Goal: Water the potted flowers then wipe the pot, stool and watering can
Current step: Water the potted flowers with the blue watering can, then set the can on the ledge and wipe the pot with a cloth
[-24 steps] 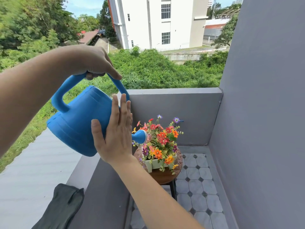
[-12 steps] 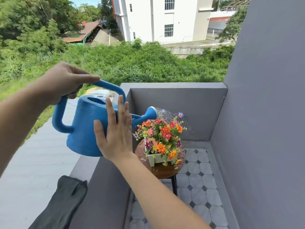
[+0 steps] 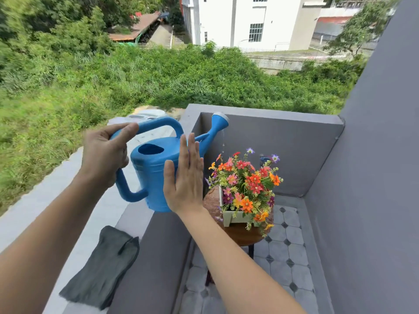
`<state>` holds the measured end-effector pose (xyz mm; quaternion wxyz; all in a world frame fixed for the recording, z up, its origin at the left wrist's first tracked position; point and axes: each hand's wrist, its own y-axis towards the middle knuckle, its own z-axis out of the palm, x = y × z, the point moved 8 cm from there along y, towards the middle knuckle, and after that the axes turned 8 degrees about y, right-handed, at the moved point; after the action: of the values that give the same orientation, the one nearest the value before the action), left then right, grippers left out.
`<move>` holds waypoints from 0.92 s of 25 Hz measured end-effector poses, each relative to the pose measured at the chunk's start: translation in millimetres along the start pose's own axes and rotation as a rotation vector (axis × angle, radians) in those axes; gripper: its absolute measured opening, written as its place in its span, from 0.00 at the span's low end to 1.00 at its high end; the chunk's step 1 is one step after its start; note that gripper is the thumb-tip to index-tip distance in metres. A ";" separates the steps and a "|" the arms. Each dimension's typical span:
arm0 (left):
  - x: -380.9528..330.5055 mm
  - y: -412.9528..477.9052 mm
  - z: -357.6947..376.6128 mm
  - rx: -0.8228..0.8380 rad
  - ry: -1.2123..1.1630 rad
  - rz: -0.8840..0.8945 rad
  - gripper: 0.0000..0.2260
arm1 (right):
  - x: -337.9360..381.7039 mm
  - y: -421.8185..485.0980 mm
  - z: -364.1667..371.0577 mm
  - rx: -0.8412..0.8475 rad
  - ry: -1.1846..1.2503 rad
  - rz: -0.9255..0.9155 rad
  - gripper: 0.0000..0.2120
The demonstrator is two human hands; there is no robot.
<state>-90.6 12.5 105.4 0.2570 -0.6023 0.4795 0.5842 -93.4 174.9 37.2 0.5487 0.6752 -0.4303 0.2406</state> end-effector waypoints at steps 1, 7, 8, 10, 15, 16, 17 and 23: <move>3.5 -1.4 -5.7 -0.060 0.010 0.019 0.03 | -1.9 3.8 7.0 0.023 0.028 0.021 0.34; 42.6 -7.1 -35.4 -0.342 0.250 0.060 0.07 | -31.0 14.1 74.7 0.239 0.157 0.169 0.33; 52.9 -9.6 -36.1 -0.370 0.297 0.059 0.08 | -39.4 11.4 85.4 0.290 0.138 0.177 0.31; 75.5 -16.9 -34.7 -0.411 0.344 0.041 0.08 | -60.7 4.9 103.2 0.391 0.092 0.217 0.28; 135.0 -27.5 -25.2 -0.491 0.360 -0.057 0.11 | -108.5 -8.6 137.0 0.605 -0.107 0.204 0.28; 142.0 -27.7 -23.4 -0.504 0.359 -0.069 0.12 | -114.9 -8.7 141.7 0.628 -0.127 0.199 0.28; 149.1 -26.9 -22.4 -0.514 0.351 -0.087 0.12 | -120.3 -7.9 146.3 0.647 -0.144 0.189 0.28; 163.1 -20.6 -11.9 -0.508 0.344 -0.118 0.12 | -138.3 3.6 151.5 0.634 -0.145 0.148 0.32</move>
<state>-90.3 -34.7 -52.5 0.0466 -0.7642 0.3186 0.5588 -189.9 75.0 -113.9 0.2605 0.7945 -0.4198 0.3532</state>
